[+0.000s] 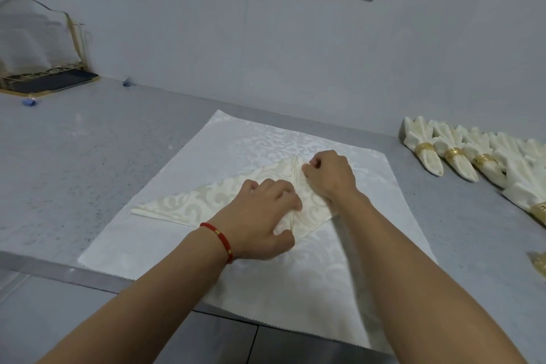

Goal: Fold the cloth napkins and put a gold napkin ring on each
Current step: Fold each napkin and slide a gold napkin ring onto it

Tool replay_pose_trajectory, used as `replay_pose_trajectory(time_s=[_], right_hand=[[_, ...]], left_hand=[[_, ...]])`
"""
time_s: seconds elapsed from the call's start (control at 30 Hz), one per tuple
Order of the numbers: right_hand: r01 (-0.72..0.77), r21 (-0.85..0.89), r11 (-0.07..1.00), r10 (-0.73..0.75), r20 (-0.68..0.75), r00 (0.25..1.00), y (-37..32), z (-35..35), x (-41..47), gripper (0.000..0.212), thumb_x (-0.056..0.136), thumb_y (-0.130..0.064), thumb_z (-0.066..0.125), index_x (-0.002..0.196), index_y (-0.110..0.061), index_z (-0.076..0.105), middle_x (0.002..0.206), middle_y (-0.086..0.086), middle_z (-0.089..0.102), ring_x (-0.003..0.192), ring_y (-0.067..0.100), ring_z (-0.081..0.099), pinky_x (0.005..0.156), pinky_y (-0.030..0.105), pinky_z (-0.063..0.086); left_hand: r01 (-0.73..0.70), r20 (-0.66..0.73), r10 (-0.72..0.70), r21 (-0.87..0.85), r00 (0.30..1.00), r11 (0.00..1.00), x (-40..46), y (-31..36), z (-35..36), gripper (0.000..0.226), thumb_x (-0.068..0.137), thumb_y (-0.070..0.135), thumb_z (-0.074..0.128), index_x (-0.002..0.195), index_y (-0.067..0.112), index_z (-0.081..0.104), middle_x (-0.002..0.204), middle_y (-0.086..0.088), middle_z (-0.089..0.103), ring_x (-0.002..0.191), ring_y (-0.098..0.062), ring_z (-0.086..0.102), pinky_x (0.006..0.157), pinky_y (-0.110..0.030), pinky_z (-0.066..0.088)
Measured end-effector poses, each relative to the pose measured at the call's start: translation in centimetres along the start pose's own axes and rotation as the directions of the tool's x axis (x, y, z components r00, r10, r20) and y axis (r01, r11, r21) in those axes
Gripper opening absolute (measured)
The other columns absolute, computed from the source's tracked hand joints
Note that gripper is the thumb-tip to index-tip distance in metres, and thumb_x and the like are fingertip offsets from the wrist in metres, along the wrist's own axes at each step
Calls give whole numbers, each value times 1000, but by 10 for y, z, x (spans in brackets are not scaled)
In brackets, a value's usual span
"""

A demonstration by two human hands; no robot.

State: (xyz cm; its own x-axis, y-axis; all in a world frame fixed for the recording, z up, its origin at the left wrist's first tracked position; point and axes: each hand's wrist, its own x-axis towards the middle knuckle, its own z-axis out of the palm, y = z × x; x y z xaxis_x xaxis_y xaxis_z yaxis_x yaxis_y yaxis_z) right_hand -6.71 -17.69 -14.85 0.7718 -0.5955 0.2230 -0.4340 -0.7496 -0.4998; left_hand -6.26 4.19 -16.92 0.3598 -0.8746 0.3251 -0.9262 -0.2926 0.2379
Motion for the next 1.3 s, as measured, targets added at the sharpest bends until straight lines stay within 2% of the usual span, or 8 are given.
replay_pose_trajectory(time_s=[0.27, 0.37, 0.5, 0.6, 0.7, 0.83, 1.0, 1.3], right_hand=[[148, -171, 974, -163, -76, 984, -2, 8, -4, 9, 96, -25, 59, 99, -16, 57, 89, -2, 62, 83, 24, 59, 75, 41, 52], [378, -279, 883, -412, -74, 908, -1, 14, -5, 14, 92, -5, 52, 82, -11, 58, 81, 3, 56, 77, 26, 53, 69, 45, 49], [432, -233, 871, -400, 171, 900, -5, -2, -6, 32, 98, -11, 41, 67, -18, 45, 76, 1, 47, 75, 25, 51, 67, 39, 41], [390, -203, 898, -308, 342, 888, -12, -27, -19, 23, 99, -19, 41, 108, -12, 61, 103, 5, 61, 96, 27, 57, 85, 42, 49], [364, -189, 912, -259, 422, 869, -13, -43, -45, 50, 96, -25, 52, 144, -15, 40, 131, 5, 54, 114, 28, 55, 96, 44, 48], [449, -182, 875, -395, 269, 879, -1, -34, -82, 40, 95, -31, 59, 132, -16, 50, 126, 1, 50, 104, 27, 55, 89, 44, 48], [540, -110, 834, -533, 89, 841, 2, -14, -100, 21, 100, -20, 51, 111, -17, 69, 100, -1, 59, 97, 24, 56, 83, 38, 45], [471, -87, 878, -455, 155, 877, 3, -7, -114, 69, 84, -63, 46, 142, -26, 46, 126, -7, 44, 115, 17, 40, 97, 38, 32]], left_hand=[[-16, 21, 16, 1, 1000, 1000, 3, -1, 2, 39, 88, 48, 28, 112, 30, 52, 119, 19, 49, 112, -10, 42, 100, -40, 29], [-39, 14, 38, 64, 999, 997, 2, -2, 4, 37, 85, 48, 35, 114, 29, 49, 119, 20, 47, 110, -9, 41, 98, -39, 30], [-33, 13, 32, 67, 999, 997, 2, -3, 4, 46, 83, 51, 34, 118, 27, 52, 125, 16, 47, 111, -12, 43, 98, -38, 30], [-27, -27, 27, 6, 999, 1000, 1, -2, 2, 45, 82, 50, 39, 118, 25, 49, 119, 12, 46, 98, -11, 46, 90, -34, 30], [39, -108, -58, -169, 992, 985, -1, 4, -4, 23, 83, 35, 41, 102, 23, 37, 84, 13, 42, 72, -13, 40, 72, -27, 27], [85, -137, -129, -288, 982, 954, -4, 12, -11, 24, 77, 30, 34, 99, 21, 37, 79, -2, 51, 66, -26, 45, 59, -37, 36], [138, -105, -172, -278, 979, 951, -3, 5, -6, 28, 78, 27, 33, 106, 24, 37, 99, -4, 58, 88, -35, 61, 75, -56, 48], [143, -42, -162, -288, 986, 947, -5, -5, -19, 41, 76, -3, 38, 108, 22, 43, 114, -4, 54, 102, -30, 56, 86, -45, 46]])
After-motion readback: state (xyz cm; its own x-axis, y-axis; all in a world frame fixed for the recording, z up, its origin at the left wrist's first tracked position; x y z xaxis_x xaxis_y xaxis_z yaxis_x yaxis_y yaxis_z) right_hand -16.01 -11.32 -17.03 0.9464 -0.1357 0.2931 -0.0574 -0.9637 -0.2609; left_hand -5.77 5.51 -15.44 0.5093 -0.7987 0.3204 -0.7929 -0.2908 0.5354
